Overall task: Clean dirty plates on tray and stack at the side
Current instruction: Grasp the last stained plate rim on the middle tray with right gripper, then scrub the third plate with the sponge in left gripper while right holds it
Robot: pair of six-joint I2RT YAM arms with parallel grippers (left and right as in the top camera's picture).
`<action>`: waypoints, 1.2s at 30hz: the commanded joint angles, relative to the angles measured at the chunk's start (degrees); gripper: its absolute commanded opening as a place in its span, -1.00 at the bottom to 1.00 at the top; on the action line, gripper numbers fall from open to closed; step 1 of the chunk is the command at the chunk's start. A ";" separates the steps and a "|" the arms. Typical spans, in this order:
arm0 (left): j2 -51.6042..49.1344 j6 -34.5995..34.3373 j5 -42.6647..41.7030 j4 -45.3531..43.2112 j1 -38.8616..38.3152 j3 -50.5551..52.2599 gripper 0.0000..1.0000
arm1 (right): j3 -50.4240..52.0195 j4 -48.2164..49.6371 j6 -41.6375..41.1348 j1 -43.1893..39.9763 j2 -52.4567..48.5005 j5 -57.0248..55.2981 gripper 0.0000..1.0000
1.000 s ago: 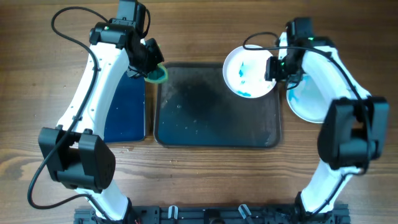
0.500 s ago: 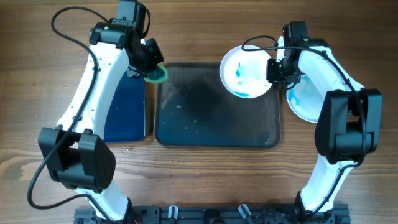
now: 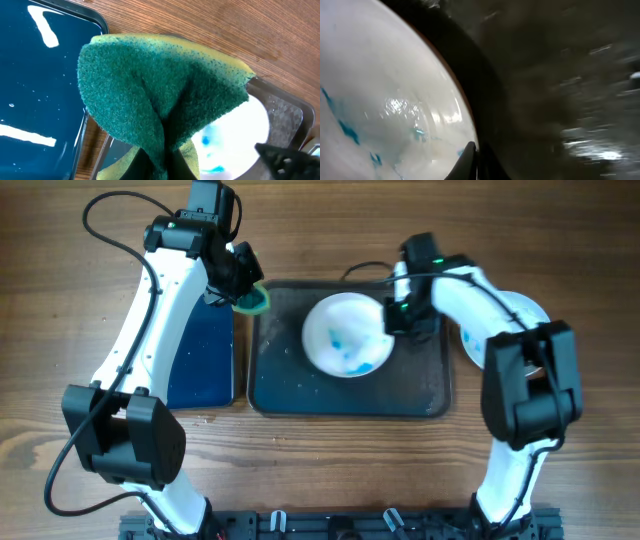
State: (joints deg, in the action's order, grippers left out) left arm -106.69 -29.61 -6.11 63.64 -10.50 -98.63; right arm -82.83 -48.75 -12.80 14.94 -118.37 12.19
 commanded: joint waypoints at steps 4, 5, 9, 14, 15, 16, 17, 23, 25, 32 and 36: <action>0.61 0.85 -0.74 0.61 -0.26 -0.48 -0.92 | 0.44 -1.22 -13.07 9.31 -0.68 0.39 -0.70; 0.61 0.85 -0.72 0.63 -0.26 -0.48 -0.92 | 0.44 -0.85 -12.83 10.01 -0.70 -0.70 -0.63; 0.61 0.85 -0.72 0.59 -0.26 -0.48 -0.92 | 0.44 2.23 -6.75 11.26 -0.70 -3.23 -0.35; 0.59 0.85 -0.72 0.20 -0.26 -0.48 -0.92 | 0.44 8.04 2.51 11.23 -0.70 -3.23 -0.10; 0.59 0.87 -0.72 0.22 -0.26 -0.48 -0.92 | 0.46 9.16 3.52 11.23 -0.70 -3.41 -0.14; 0.59 0.87 -0.72 0.22 -0.26 -0.48 -0.92 | 0.46 9.81 3.85 11.23 -0.70 -3.43 -0.20; 0.59 0.85 -0.72 0.24 -0.26 -0.48 -0.92 | 0.46 10.38 3.89 11.23 -0.70 -3.43 -0.25; 0.59 0.87 -0.72 0.24 -0.28 -0.48 -0.92 | 1.18 9.84 -0.52 11.26 -0.70 -3.19 -0.91; 0.57 0.87 -0.72 0.24 -0.28 -0.48 -0.92 | 2.71 9.99 -5.84 11.26 -0.70 -3.19 -0.91; 0.50 0.87 -0.74 0.13 -0.26 1.92 -0.92 | 6.03 10.73 -17.14 11.26 -0.70 -3.15 -0.92; 0.50 0.87 -0.74 -0.02 -0.28 3.91 -0.92 | 6.03 11.41 -16.24 11.26 -0.70 -3.19 -0.85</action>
State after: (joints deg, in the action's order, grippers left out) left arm -106.69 -29.58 -6.11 63.96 -10.50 -96.64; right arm -79.18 -36.80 -26.83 26.26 -118.02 10.17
